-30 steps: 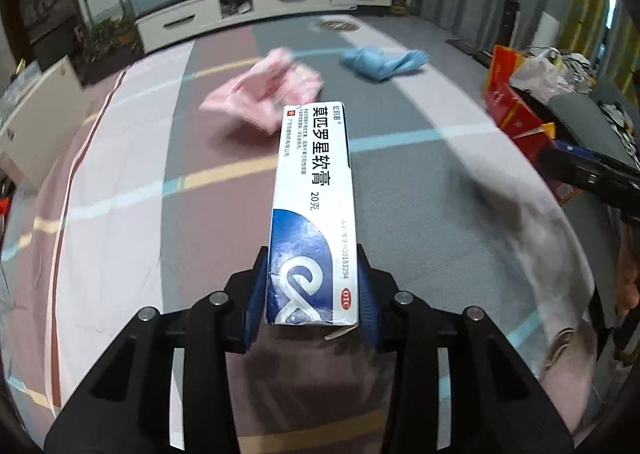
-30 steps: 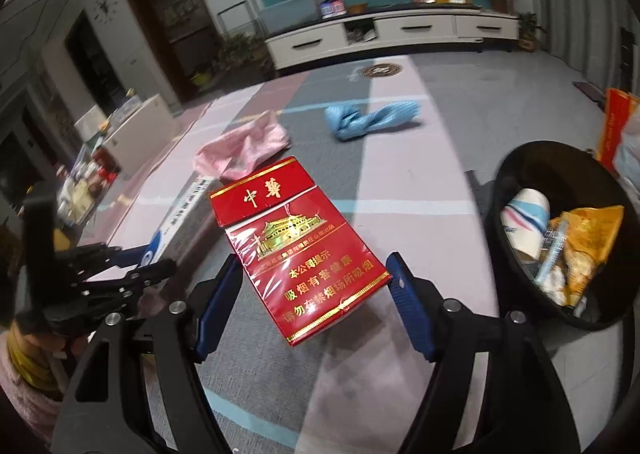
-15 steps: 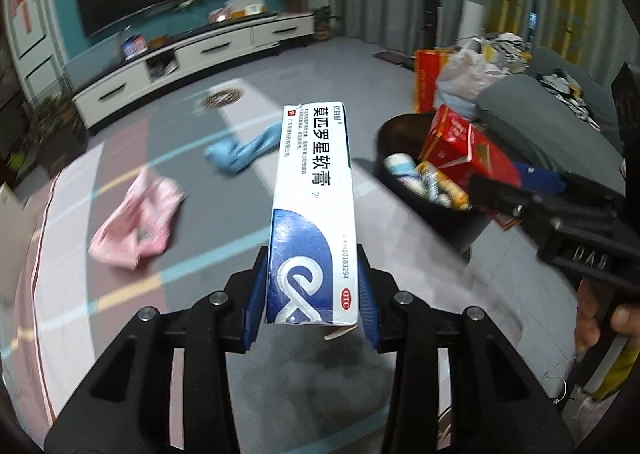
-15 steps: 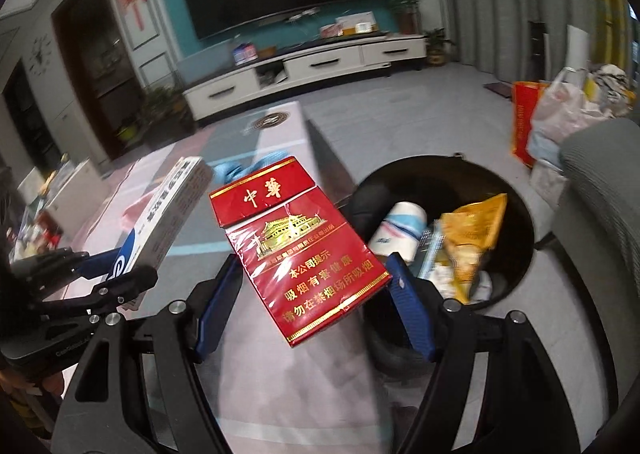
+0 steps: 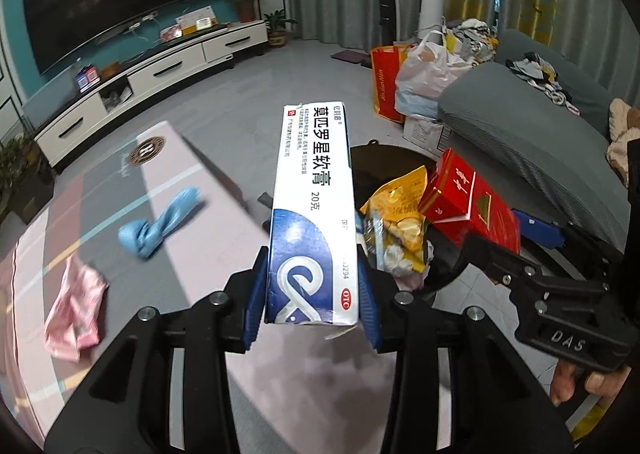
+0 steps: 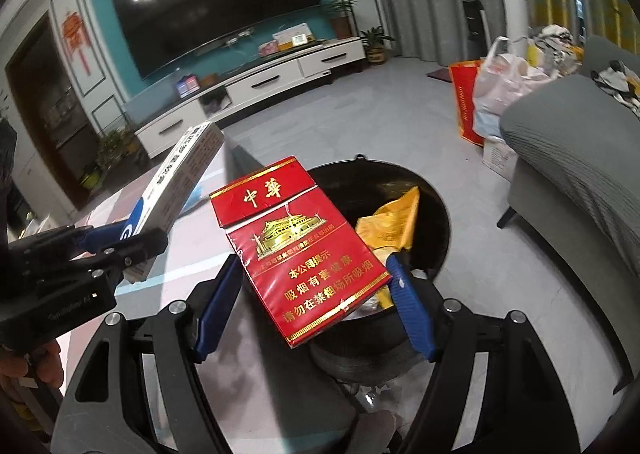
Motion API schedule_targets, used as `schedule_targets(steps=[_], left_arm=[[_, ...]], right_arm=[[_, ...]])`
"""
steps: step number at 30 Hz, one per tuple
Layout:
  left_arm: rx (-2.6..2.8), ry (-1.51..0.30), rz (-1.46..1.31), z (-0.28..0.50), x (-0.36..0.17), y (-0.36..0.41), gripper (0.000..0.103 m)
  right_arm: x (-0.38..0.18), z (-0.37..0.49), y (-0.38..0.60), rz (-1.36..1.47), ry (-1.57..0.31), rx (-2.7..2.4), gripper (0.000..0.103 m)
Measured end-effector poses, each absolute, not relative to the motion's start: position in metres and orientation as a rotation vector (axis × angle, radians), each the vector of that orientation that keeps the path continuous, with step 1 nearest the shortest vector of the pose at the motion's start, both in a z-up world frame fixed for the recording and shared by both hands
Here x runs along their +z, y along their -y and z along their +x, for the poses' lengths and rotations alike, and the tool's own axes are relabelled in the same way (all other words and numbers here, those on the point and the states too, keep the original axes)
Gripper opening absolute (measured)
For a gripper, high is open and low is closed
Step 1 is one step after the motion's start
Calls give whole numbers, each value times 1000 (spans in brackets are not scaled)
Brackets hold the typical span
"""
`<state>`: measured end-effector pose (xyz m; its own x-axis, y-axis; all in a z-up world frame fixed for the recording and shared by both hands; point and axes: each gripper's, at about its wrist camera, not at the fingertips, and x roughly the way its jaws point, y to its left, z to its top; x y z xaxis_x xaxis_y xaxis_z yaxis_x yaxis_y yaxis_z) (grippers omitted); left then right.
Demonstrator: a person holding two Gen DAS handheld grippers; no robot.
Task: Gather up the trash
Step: 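Carry the box and cigarette pack over the black bin and open both tools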
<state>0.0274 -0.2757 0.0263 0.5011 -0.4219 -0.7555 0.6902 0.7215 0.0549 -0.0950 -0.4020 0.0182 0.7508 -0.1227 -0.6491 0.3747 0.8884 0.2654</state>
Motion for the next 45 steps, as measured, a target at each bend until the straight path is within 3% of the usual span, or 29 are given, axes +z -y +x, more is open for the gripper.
schedule_targets(steps=[17, 38, 45], left_arm=[[-734, -895, 488, 54, -20, 342, 41], [-722, -926, 500, 60, -34, 353, 43], [-720, -909, 473, 60, -25, 343, 55]], right_arm=[[-11, -74, 445, 454, -714, -351, 73], [-21, -59, 445, 429, -757, -363, 73], [-22, -56, 444, 428, -777, -365, 74]])
